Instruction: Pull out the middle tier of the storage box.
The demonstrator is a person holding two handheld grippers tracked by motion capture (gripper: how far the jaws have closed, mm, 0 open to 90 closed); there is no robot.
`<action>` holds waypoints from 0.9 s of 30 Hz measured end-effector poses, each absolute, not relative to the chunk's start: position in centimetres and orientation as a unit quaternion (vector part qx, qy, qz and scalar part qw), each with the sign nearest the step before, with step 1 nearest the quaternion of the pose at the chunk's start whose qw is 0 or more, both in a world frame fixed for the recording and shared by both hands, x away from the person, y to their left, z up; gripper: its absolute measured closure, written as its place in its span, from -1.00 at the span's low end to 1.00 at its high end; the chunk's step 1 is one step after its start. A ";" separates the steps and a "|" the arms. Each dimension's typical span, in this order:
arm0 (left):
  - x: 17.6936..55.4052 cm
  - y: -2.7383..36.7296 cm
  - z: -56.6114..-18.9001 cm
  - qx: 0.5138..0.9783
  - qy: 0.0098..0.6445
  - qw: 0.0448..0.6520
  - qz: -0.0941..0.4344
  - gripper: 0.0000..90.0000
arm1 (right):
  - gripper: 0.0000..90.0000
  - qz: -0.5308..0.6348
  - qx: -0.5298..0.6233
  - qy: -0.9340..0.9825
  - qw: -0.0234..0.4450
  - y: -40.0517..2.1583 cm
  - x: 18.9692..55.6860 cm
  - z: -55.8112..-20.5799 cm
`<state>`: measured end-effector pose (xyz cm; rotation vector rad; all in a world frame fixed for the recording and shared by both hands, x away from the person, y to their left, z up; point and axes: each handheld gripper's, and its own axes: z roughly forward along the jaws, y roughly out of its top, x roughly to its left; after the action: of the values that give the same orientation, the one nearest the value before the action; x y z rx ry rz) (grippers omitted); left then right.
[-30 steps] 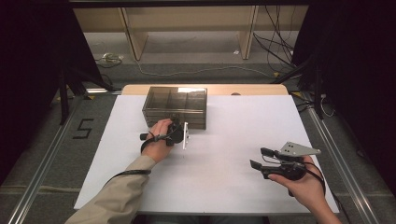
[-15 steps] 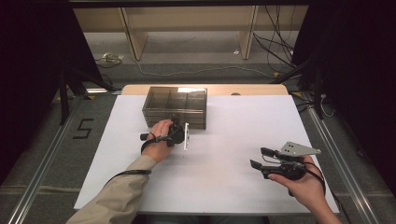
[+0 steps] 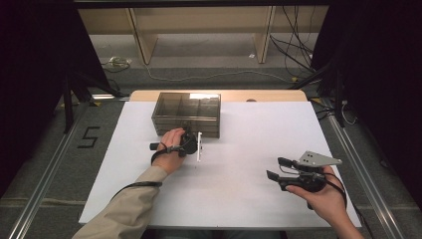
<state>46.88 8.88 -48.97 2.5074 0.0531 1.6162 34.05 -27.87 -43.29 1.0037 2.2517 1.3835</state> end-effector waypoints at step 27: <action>46.6 8.5 -49.0 0.835 0.009 0.054 0.548 0.79 | -0.24 0.483 0.352 0.786 0.158 -27.9 34.1 -43.2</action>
<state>46.61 8.49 -48.99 2.5358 0.0285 1.6661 34.06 -27.92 -43.23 1.0070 2.2477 1.3801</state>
